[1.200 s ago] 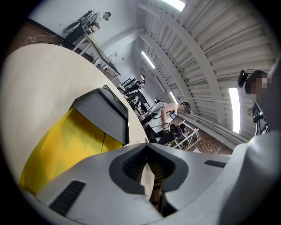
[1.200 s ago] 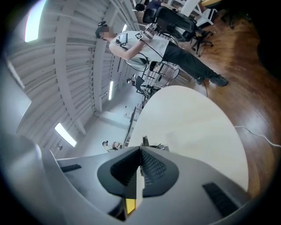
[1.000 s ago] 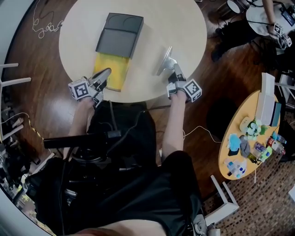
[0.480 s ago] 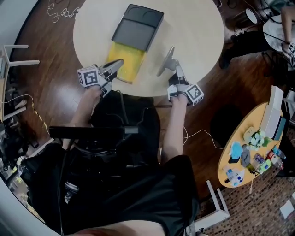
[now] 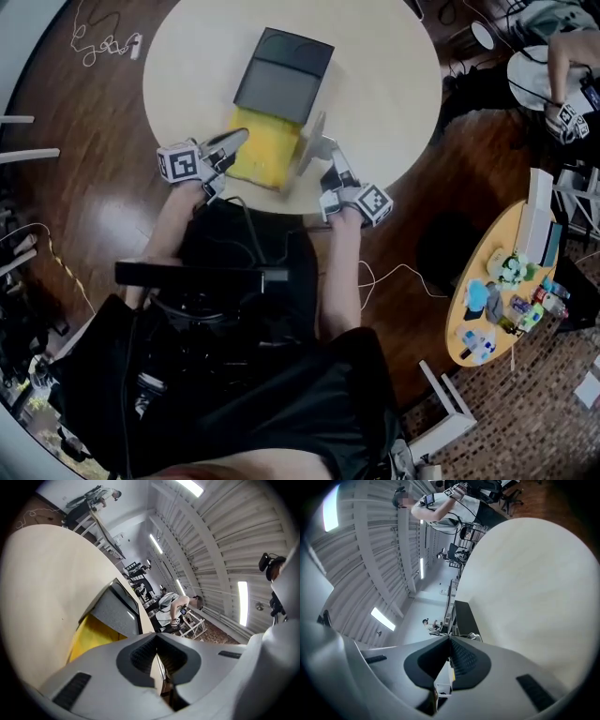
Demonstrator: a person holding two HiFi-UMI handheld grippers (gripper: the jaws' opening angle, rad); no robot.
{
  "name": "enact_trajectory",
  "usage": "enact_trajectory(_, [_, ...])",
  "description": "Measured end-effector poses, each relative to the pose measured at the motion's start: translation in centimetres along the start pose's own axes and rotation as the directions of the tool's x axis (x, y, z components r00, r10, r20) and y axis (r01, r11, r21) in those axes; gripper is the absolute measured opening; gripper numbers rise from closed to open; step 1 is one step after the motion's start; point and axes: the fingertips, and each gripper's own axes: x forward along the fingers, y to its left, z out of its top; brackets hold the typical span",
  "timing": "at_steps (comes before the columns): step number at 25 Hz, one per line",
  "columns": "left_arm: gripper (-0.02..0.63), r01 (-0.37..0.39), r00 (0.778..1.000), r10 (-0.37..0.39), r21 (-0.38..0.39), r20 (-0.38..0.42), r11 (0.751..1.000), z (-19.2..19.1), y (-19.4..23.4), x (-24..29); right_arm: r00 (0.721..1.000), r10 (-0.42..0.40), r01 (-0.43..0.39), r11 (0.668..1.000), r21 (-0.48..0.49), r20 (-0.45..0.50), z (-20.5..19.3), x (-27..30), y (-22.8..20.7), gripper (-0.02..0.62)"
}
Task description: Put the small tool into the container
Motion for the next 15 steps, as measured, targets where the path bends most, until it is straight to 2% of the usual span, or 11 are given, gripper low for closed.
enact_trajectory(7, [-0.006,0.047,0.998,-0.044,-0.051,0.047,0.998,4.2,3.8,-5.5,0.997,-0.073,0.072,0.996,-0.049,-0.01,-6.8,3.1,2.0,-0.009])
enact_trajectory(10, [-0.006,0.12,0.992,-0.115,-0.101,0.053,0.988,4.6,4.6,-6.0,0.994,-0.107,0.107,0.992,-0.071,0.008,-9.3,3.2,3.0,-0.009])
enact_trajectory(15, [-0.006,0.165,0.986,-0.164,-0.136,0.019,0.977,4.2,5.3,-6.4,0.985,-0.169,0.171,0.98,-0.101,0.029,-11.8,3.4,3.5,-0.009])
